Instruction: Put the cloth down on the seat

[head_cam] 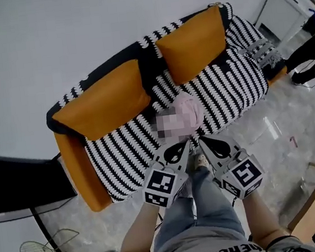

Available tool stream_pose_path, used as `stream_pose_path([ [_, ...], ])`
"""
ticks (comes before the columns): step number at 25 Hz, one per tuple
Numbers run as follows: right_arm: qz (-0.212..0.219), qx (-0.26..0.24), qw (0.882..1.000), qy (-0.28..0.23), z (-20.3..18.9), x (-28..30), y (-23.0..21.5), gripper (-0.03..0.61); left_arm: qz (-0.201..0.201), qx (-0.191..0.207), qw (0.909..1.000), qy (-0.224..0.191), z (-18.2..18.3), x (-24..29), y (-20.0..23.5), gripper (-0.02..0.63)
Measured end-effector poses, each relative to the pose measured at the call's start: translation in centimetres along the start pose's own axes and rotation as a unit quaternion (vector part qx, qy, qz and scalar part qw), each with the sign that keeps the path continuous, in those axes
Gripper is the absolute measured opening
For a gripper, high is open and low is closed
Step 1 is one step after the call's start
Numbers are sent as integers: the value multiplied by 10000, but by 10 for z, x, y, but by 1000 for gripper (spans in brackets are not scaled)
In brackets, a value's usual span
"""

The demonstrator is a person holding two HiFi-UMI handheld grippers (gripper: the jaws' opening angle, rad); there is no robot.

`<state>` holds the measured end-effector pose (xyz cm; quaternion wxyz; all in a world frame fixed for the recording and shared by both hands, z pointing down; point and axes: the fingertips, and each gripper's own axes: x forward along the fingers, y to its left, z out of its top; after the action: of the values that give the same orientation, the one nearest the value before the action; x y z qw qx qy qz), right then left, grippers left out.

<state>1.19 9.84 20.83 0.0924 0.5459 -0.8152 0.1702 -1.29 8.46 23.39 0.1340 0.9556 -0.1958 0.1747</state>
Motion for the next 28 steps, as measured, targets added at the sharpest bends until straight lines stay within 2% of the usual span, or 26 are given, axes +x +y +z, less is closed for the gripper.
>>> stream_pose_path([
  [9,-87,-542,9970,-548,57,-56,55,-5,-278,250,9968,-711,60,-53,-53,21],
  [16,-138,-666,9929,-972,83,-88,92,-5,-381,434,9909,-1219,91,-103,-78,21],
  [28,-31,-804,9867,-1411,101,-118,145,-6,-547,690,9813,-1709,101,-169,-106,21],
])
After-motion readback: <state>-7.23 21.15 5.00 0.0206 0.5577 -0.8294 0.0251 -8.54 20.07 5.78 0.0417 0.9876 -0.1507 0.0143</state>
